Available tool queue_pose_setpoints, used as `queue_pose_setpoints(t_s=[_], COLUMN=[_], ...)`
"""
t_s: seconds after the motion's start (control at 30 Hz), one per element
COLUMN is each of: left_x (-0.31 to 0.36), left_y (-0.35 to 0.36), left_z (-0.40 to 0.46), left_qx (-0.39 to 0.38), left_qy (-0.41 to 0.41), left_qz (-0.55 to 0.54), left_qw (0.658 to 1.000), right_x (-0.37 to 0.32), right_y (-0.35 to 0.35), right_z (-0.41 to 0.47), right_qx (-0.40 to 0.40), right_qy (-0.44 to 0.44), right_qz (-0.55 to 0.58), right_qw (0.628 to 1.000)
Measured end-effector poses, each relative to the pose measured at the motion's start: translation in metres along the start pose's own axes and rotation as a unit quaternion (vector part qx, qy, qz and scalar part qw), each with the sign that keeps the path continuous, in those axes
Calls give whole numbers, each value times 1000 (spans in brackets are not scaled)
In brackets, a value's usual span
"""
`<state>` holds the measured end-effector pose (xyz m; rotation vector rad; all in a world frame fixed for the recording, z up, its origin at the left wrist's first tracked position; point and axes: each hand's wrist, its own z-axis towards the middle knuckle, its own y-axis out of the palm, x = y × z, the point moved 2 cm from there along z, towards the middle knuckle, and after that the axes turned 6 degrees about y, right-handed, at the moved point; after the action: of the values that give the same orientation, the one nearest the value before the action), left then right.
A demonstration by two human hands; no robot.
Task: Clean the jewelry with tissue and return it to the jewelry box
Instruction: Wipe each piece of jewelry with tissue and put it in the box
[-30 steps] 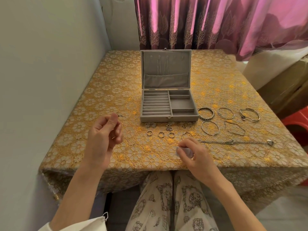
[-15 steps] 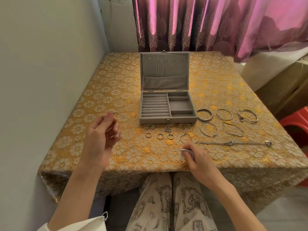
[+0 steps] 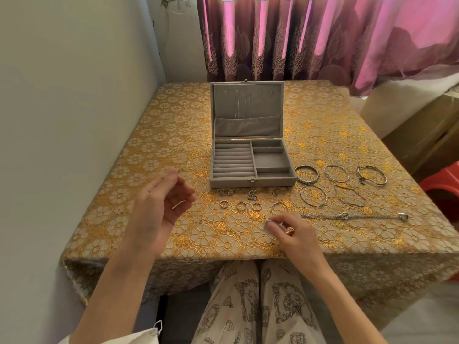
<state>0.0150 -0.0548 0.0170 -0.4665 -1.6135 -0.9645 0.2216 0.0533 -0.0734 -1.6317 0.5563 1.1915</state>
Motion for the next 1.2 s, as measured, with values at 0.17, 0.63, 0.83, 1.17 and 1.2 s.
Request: queue_pose_setpoints(t_s=[0.17, 0.63, 0.83, 1.17, 1.2], left_x=[-20, -31, -32, -18, -16], left_y=[14, 37, 44, 29, 28], left_z=[-4, -16, -20, -10, -9], left_qx=[-7, -22, -42, 11, 13], left_qy=[-63, -109, -85, -25, -16], left_qz=[-14, -67, -20, 33, 37], left_qw=[998, 992, 995, 999, 999], right_x=[-38, -73, -80, -59, -55], right_y=[15, 38, 40, 36, 35], right_z=[-7, -9, -11, -9, -9], right_qx=[-14, 36, 84, 78, 74], right_qy=[7, -95, -178, -184, -189], right_qz=[171, 103, 26, -43, -54], right_qw=[985, 989, 980, 979, 978])
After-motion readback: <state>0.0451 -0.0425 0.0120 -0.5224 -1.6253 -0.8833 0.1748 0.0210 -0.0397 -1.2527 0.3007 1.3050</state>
